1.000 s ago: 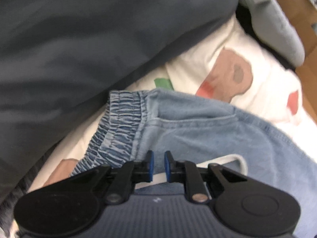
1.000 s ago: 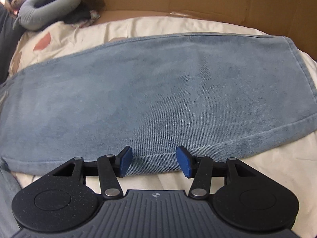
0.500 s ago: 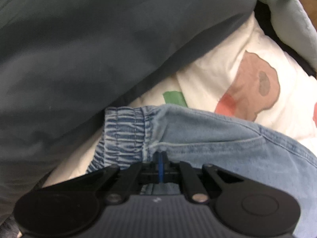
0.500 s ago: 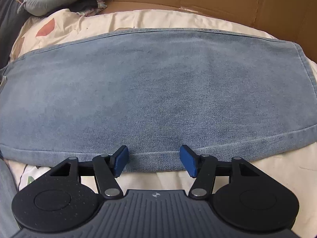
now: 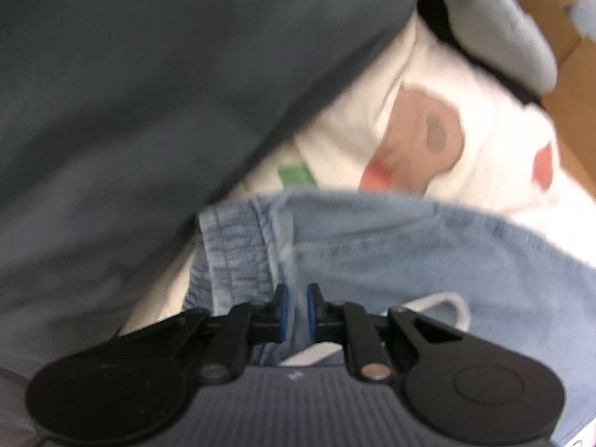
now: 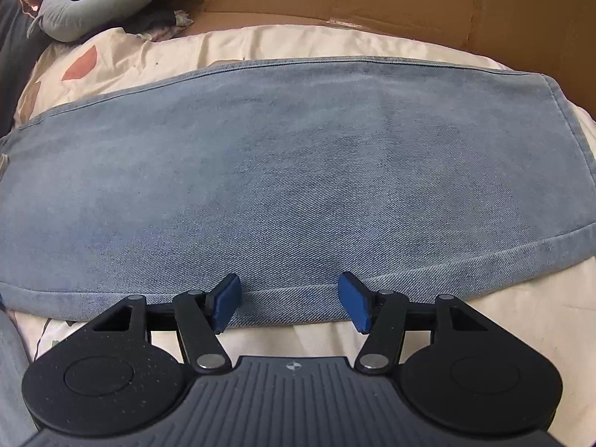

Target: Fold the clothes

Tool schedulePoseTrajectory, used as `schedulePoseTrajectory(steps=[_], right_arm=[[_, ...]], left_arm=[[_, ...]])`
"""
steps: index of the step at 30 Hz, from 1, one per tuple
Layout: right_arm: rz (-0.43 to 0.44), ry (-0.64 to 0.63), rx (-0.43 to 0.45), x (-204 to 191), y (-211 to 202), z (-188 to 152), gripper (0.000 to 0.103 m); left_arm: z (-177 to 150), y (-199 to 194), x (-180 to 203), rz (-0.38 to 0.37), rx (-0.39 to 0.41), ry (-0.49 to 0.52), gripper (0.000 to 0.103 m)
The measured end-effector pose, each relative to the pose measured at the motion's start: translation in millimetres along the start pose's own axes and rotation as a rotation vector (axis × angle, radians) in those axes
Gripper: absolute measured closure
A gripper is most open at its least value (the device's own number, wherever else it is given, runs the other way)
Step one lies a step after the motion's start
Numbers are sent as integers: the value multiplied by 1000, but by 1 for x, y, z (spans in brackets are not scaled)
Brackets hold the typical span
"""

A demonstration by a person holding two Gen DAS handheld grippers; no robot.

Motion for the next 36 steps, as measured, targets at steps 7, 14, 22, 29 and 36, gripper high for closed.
schedulePoseTrajectory(steps=[7,14,22,29,36], right_arm=[[6,-28,-19,0,2,3,39],[-6,-43,-31,1,2,1,39],[-8,-36,-39,0,4,2,39],[-9,-35,-40,-2,-8,4,40],[23,-15,33,9,-45,-4,40]], left_arm=[[-10,23,-19,99,22,-41,92],[-9,30,-19,163,49,-7,95],[-23,-21,-9,140,89,41,80],[-54,-64,-10,81,107,-6,80],[-92,-42,-14,15,75,-61,81]])
Point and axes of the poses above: each gripper's, at about its wrist camera, not at the fingertips, and y roughly the way its jaws point, x to its right, z to its top, the point moved 4 cm from there along y, roughly the way its jaws point, and after that the axes turned 13 degrees about -z, right-handed, at the moved point
